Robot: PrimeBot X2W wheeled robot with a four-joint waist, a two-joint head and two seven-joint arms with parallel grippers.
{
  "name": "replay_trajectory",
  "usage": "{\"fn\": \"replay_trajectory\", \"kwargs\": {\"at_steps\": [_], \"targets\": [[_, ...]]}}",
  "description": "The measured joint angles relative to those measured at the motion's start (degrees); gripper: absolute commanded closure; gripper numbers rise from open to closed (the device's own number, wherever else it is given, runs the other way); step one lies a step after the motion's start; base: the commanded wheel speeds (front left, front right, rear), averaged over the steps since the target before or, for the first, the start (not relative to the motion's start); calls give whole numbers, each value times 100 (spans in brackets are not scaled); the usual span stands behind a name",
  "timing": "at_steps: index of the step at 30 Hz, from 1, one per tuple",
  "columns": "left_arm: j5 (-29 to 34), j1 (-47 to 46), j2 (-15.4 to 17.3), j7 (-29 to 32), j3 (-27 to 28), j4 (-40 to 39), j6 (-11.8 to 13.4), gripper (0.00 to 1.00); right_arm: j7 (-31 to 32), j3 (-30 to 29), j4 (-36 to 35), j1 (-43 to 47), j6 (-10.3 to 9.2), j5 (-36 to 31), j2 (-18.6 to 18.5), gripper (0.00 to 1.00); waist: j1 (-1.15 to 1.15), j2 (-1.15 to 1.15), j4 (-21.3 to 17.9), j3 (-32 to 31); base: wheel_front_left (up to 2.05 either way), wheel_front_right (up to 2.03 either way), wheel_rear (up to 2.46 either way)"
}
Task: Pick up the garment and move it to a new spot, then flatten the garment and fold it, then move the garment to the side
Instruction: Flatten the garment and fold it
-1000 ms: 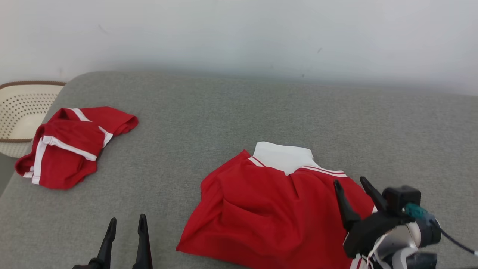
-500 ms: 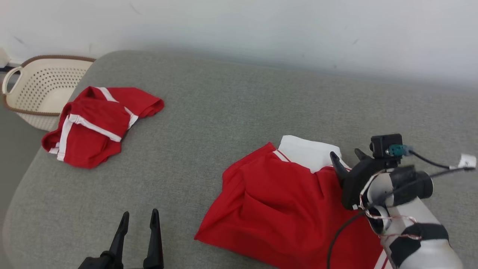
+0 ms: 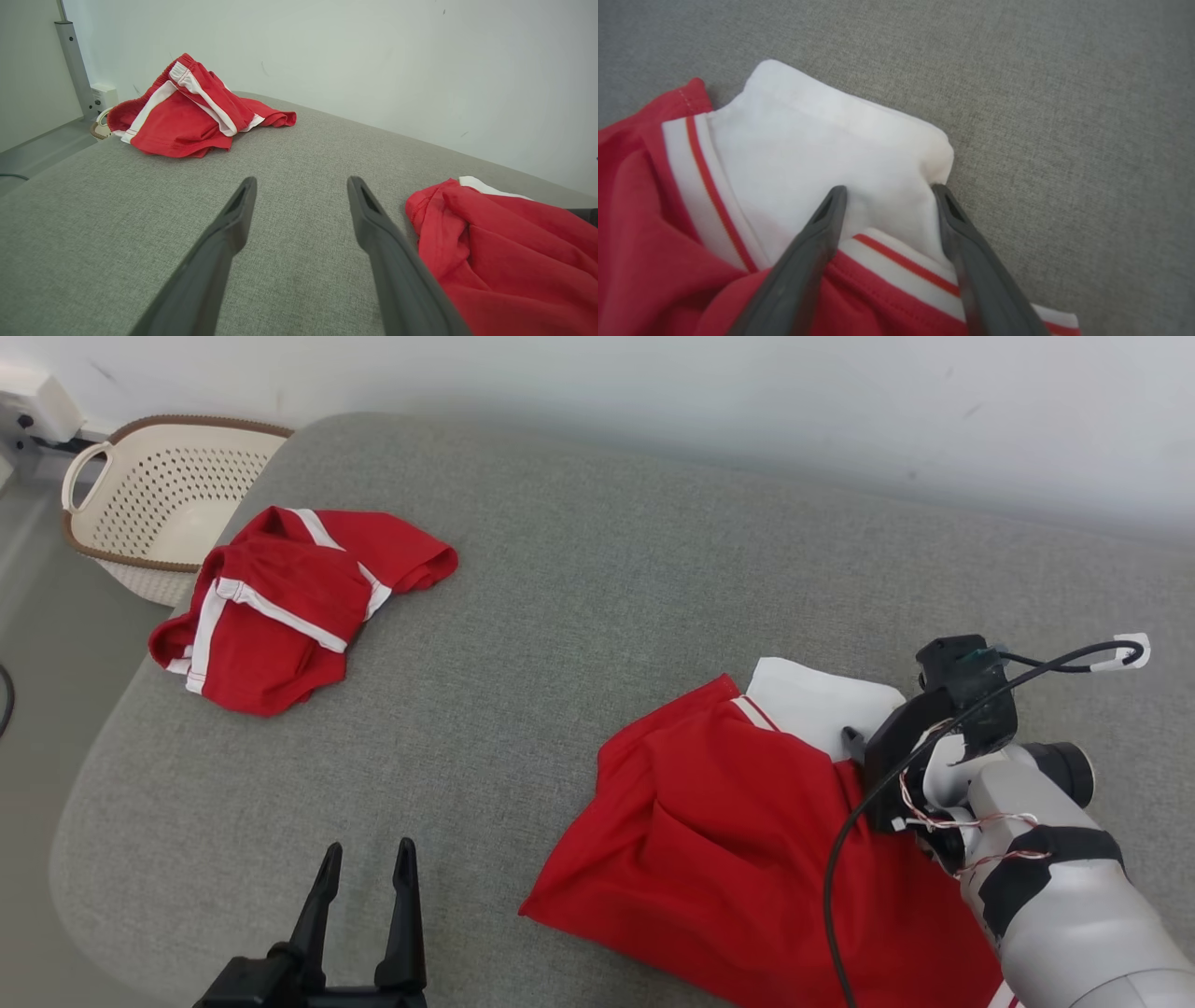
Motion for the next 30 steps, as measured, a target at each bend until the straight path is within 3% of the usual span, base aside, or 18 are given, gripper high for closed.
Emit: {"fn": "replay_trajectory", "kwargs": {"at_steps": [1,2,13,30], "targets": [[-1,-13,-1,0,-8,0,0,0,11,37,52,-43,0,38,-8,78,0,0,14,21,0,0,0],[-4,-47,-1,0,-25,0,0,0,-33,73,87,-96,0,75,-22,100,0,0,29,46,0,0,0],[-9,-188,-1,-1,-25,-20,86,0,-840,367,172,-587,0,430,-255,100,-1,0,133,145,0,0,0],[-64,-182,-2,0,-99,32,76,0,-2127,645,191,-2228,0,671,-413,100,0,0,-38,117,0,0,0]]}}
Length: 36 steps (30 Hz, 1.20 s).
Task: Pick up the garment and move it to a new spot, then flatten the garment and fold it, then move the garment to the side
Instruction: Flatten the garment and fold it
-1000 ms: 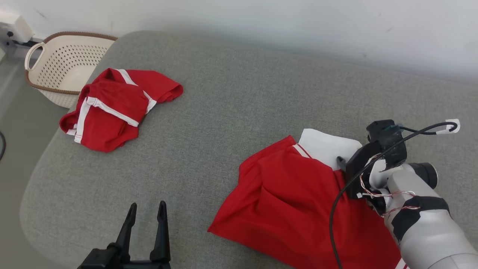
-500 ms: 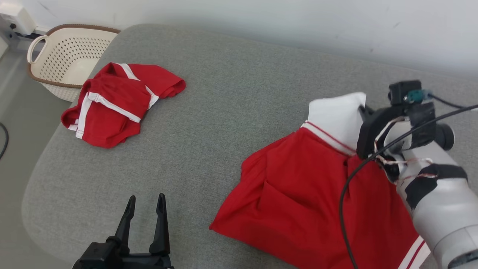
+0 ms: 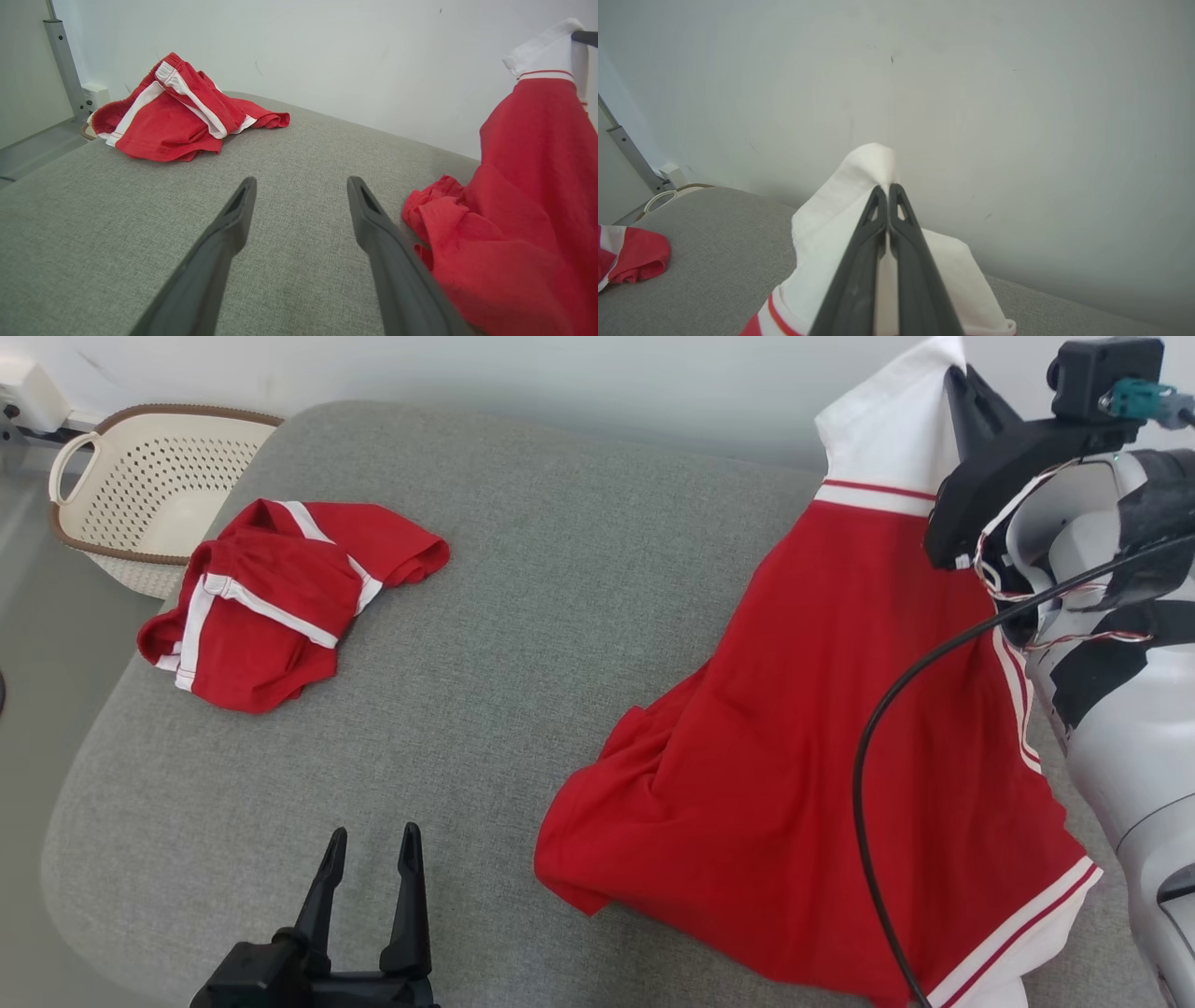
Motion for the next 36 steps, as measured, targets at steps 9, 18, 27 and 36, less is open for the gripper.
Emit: {"fn": "replay_trajectory", "kwargs": {"at_steps": [9,18,27,36], "targets": [[-45,2,1,-1,-5,43,1,0,-143,205,600,81,0,-31,116,0,0,0,8,-64,0,0,0],[26,126,0,0,105,56,-41,0,-535,381,579,689,0,345,89,0,0,0,-121,-274,0,0,0],[107,262,-1,0,233,0,-69,0,-684,590,234,1694,0,801,-291,0,-1,0,-329,-435,0,0,0],[125,418,0,0,287,-38,-86,0,-717,747,-232,2806,0,1243,-571,0,0,0,-480,-544,0,0,0]]}}
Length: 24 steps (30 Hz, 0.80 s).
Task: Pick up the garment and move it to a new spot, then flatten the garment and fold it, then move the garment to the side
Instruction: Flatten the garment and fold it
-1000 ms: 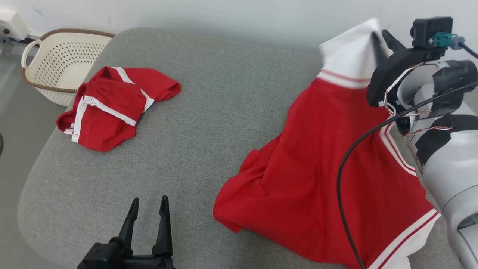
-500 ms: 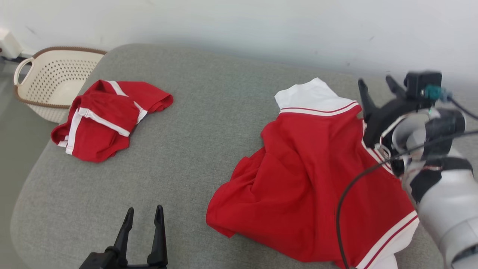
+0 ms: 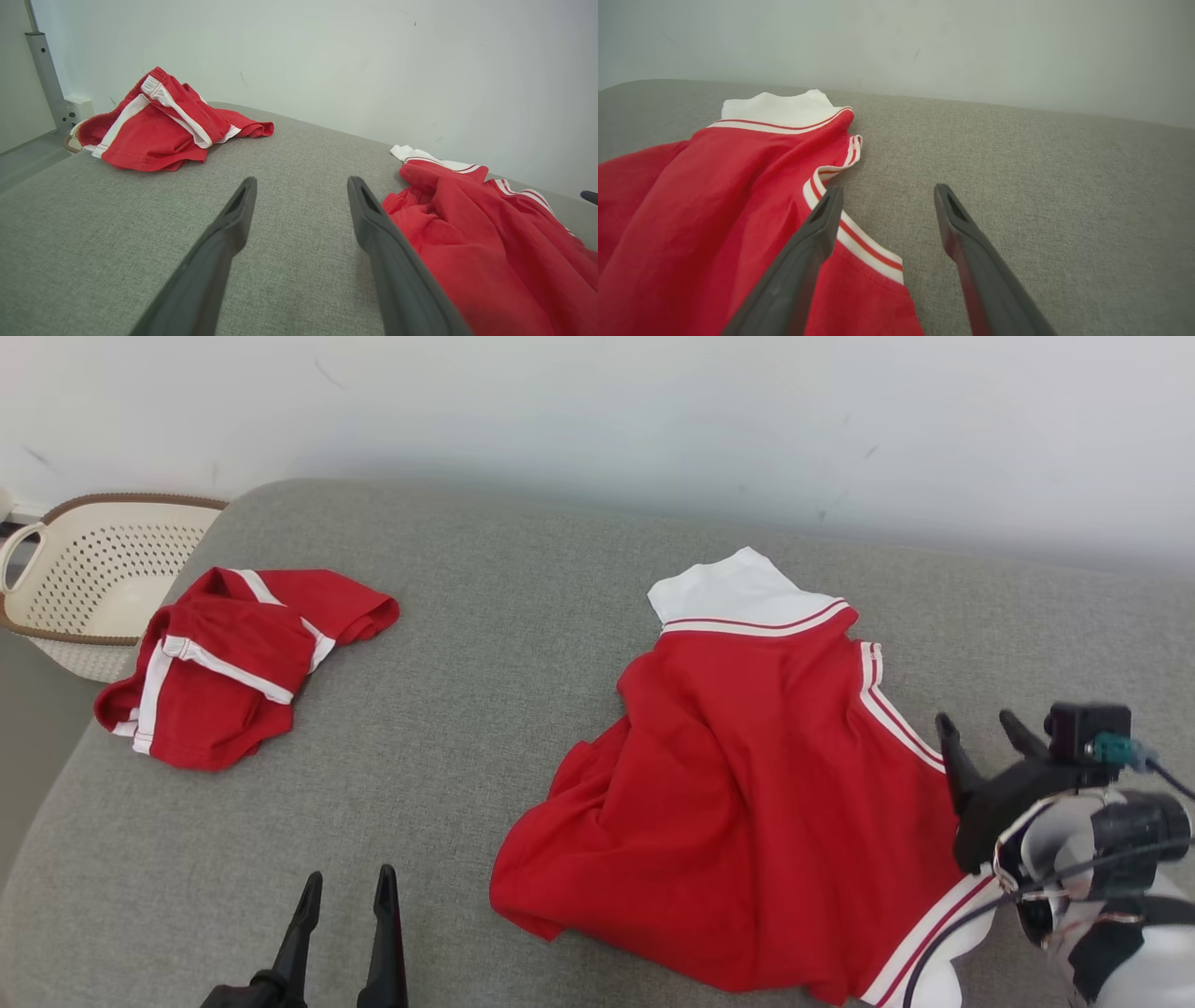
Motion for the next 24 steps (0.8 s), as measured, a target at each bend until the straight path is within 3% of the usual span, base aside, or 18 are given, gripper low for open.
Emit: {"fn": "replay_trajectory", "kwargs": {"at_steps": [19,20,21,22,23,24], "targets": [[13,34,1,0,-2,-34,1,0,714,-62,-605,1059,0,435,-179,0,0,0,-73,16,0,0,0],[13,34,1,0,-1,-33,1,0,781,-68,-626,1099,0,436,-176,30,0,0,-72,9,0,0,0],[12,35,1,0,-1,-33,2,0,826,-70,-642,1129,0,436,-176,80,0,0,-72,1,0,0,0],[7,36,0,0,-3,-30,2,0,851,-75,-669,1145,0,433,-180,80,0,0,-73,-6,0,0,0],[4,36,0,0,-4,-26,2,0,860,-93,-703,1170,0,432,-181,100,0,-1,-74,-13,0,0,0],[2,37,1,0,-2,-22,7,0,855,-122,-738,1206,0,430,-180,100,0,0,-77,-21,0,0,0]]}}
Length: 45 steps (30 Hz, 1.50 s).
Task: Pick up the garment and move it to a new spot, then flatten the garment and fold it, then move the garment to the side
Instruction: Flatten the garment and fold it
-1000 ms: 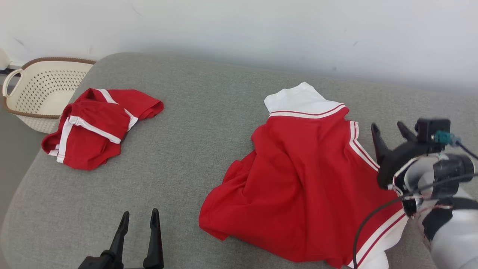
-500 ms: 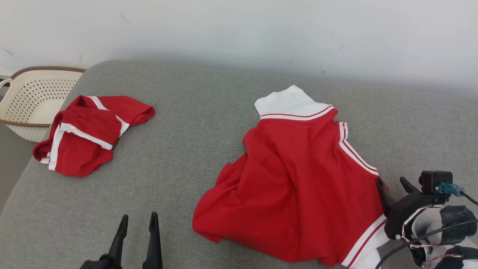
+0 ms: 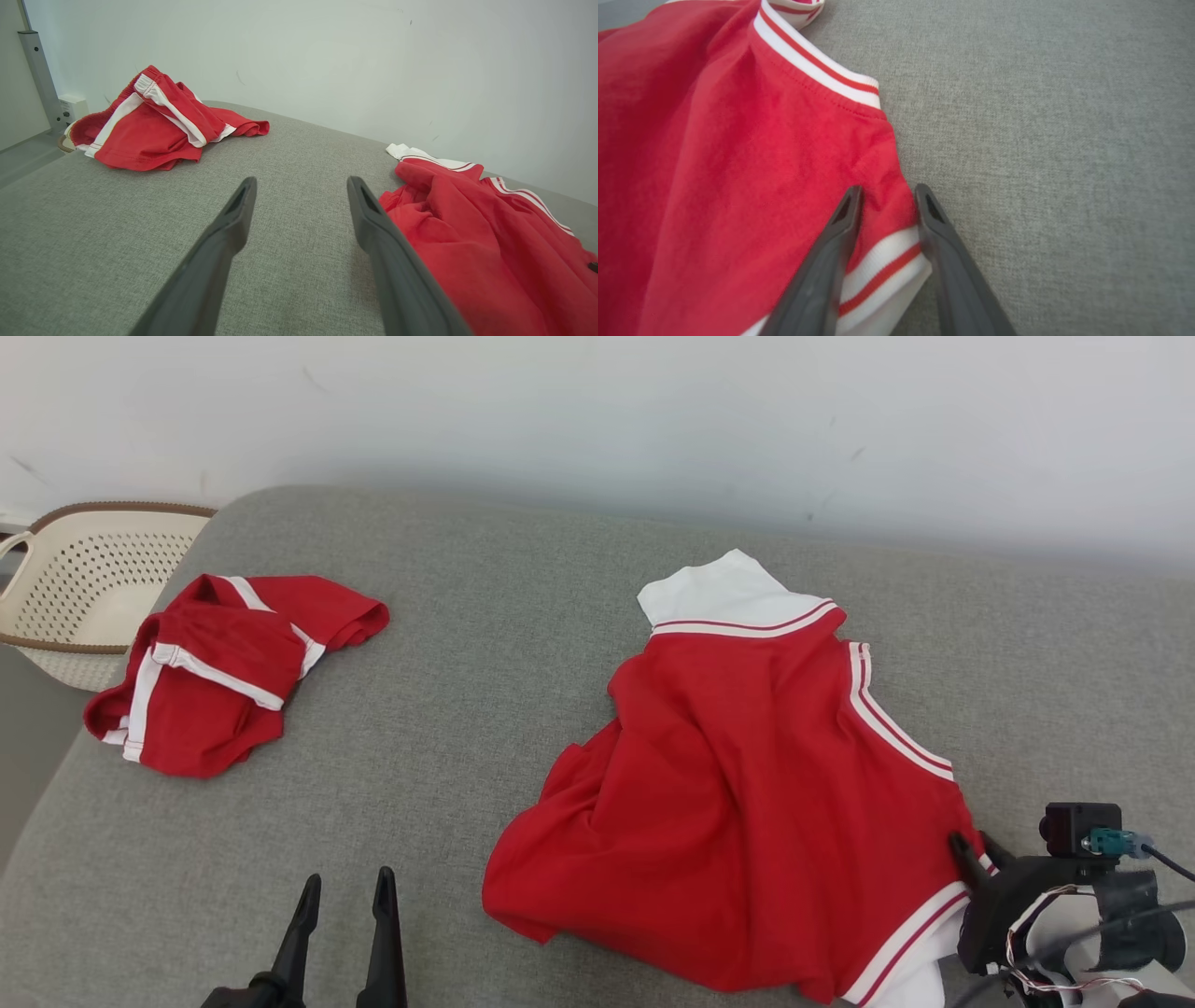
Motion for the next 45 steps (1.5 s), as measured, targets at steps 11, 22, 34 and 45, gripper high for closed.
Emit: {"fn": "replay_trajectory", "kwargs": {"at_steps": [11,22,34,45], "targets": [[-7,121,-1,0,31,-4,21,0,-155,-773,-717,550,0,-19,-11,100,0,0,-137,-115,0,0,0],[-31,121,0,-1,34,-1,34,0,541,-2566,-2774,2363,0,-517,243,100,0,0,-270,-79,0,0,0],[-29,113,-1,0,41,54,-21,0,1187,-3966,-5242,3420,-1,-2175,1427,0,0,0,-341,-41,0,0,0],[-20,96,-1,-1,0,111,-70,0,525,-3597,-6057,3534,-1,-2781,1803,0,0,0,-380,-82,0,0,0]]}}
